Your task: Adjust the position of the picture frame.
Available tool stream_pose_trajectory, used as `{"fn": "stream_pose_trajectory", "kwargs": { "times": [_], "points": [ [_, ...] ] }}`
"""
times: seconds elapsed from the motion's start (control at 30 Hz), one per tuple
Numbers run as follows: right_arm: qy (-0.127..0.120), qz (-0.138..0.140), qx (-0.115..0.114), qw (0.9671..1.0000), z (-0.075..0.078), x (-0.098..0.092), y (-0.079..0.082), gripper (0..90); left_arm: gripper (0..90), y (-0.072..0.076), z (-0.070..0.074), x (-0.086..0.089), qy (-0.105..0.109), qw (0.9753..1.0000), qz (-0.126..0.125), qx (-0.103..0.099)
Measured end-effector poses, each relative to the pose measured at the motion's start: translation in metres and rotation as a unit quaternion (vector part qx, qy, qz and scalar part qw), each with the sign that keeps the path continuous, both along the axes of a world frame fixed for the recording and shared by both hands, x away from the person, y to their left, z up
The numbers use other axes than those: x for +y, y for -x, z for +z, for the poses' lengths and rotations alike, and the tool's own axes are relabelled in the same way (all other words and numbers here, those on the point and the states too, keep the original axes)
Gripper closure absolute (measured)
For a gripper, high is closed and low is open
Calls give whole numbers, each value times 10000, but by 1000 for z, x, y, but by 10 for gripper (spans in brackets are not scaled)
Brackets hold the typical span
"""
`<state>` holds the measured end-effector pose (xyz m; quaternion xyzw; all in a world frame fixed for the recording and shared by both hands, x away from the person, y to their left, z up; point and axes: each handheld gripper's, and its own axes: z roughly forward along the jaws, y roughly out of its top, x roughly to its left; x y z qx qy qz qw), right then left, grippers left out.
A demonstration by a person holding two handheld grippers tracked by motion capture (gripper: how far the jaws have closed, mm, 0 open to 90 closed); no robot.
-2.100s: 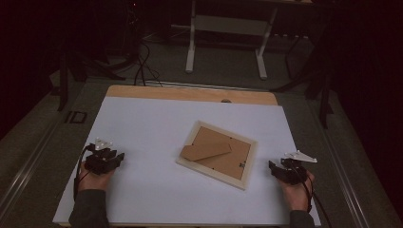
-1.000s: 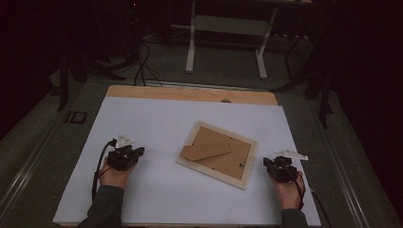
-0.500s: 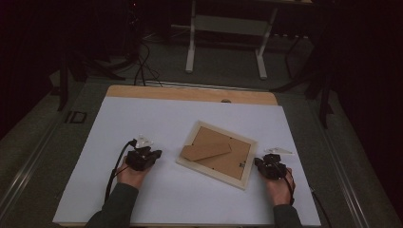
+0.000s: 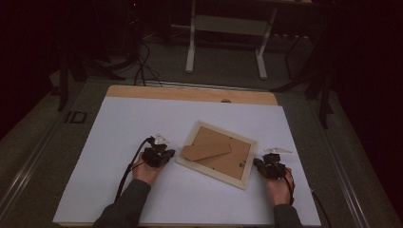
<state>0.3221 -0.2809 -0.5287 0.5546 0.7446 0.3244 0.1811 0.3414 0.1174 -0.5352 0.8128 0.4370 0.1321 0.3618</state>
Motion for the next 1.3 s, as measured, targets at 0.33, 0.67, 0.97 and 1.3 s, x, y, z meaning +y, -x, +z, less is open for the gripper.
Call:
{"fn": "stream_pose_trajectory", "kwargs": {
  "times": [0.33, 0.67, 0.97, 1.3],
  "points": [
    [1, 166, 113, 9998, 2, 1, 5, 900, 900, 1, -1, -11, 14, 9998, -172, -63],
    [62, 142, 112, 9998, 2, 5, 1, 900, 900, 3, 0, -10, -105, 9997, -207, -59],
    [-11, 76, 193, 9998, 3, 9, -3, 900, 900, 5, 0, -9, -152, 9996, -205, -84],
    [-205, 267, 361, 9988, 3, 8, 7, 900, 900, 6, -1, -9, -82, 9998, -145, -101]
  ]
}}
